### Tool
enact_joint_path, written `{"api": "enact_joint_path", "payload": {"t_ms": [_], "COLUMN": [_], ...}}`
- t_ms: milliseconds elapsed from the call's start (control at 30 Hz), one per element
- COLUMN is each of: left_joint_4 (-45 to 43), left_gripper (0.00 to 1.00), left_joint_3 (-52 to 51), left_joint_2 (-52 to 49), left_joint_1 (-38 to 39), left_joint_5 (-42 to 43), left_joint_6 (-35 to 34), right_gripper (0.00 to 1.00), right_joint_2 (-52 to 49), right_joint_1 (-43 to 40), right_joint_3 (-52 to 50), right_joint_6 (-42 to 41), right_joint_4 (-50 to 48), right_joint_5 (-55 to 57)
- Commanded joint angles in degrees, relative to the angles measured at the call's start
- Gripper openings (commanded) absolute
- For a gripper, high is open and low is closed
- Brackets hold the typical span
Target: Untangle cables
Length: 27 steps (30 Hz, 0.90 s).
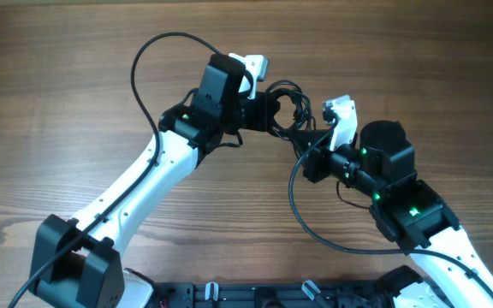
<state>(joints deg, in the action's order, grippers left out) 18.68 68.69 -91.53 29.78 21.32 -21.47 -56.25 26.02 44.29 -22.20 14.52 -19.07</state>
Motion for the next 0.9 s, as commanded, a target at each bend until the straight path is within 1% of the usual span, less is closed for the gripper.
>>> {"api": "enact_joint_path", "payload": {"t_ms": [0,67,133,233,367,400,500,567,633,767,833,867], "left_joint_4": [-1.2,-1.8,-1.8,-1.8,-1.7,-1.9,-2.4,-2.4,-2.4,-3.1,-6.7,-7.8], "left_gripper": [0.04,0.04,0.04,0.04,0.04,0.04,0.04,0.04,0.04,0.04,0.04,0.04], "left_joint_3": [-0.1,-0.1,-0.1,-0.1,-0.1,-0.1,-0.1,-0.1,-0.1,-0.1,-0.1,-0.1], "left_joint_2": [-0.4,-0.4,-0.4,-0.3,-0.3,-0.3,-0.3,-0.3,-0.3,-0.4,-0.4,-0.4], "left_joint_1": [1.6,2.6,2.7,2.5,0.6,-0.4,-2.8,-4.3,-5.0,-4.8,-4.8,-4.8], "left_joint_5": [6.3,7.2,7.6,9.0,9.8,12.1,22.9,33.0,39.5,46.4,52.3,53.2], "left_joint_6": [5.0,5.0,4.7,4.7,4.3,4.4,5.2,9.0,10.7,12.1,12.0,12.0], "right_gripper": [0.04,0.04,0.04,0.04,0.05,0.05,0.04,0.05,0.05,0.04,0.04,0.05], "right_joint_2": [-0.9,-3.5,-7.0,-10.7,-11.4,-11.4,-11.6,-11.9,-11.9,-12.9,-15.1,-15.8], "right_joint_1": [-1.0,-1.0,-1.0,-1.0,-1.0,-1.0,-1.0,-1.0,-1.0,-1.0,-1.0,-1.0], "right_joint_3": [0.5,0.5,0.5,0.5,0.5,0.5,0.5,0.5,0.5,0.5,0.5,0.5], "right_joint_6": [-2.8,-3.5,-7.3,-10.3,-11.2,-10.8,-10.8,-10.8,-10.8,-11.4,-14.6,-15.2], "right_joint_4": [-2.3,-4.5,-4.4,-4.2,-4.3,-4.4,-4.5,-5.2,-6.4,-10.9,-12.6,-14.1], "right_joint_5": [4.5,4.8,8.8,9.1,9.0,9.0,9.0,9.0,7.9,1.9,-1.4,-3.1]}}
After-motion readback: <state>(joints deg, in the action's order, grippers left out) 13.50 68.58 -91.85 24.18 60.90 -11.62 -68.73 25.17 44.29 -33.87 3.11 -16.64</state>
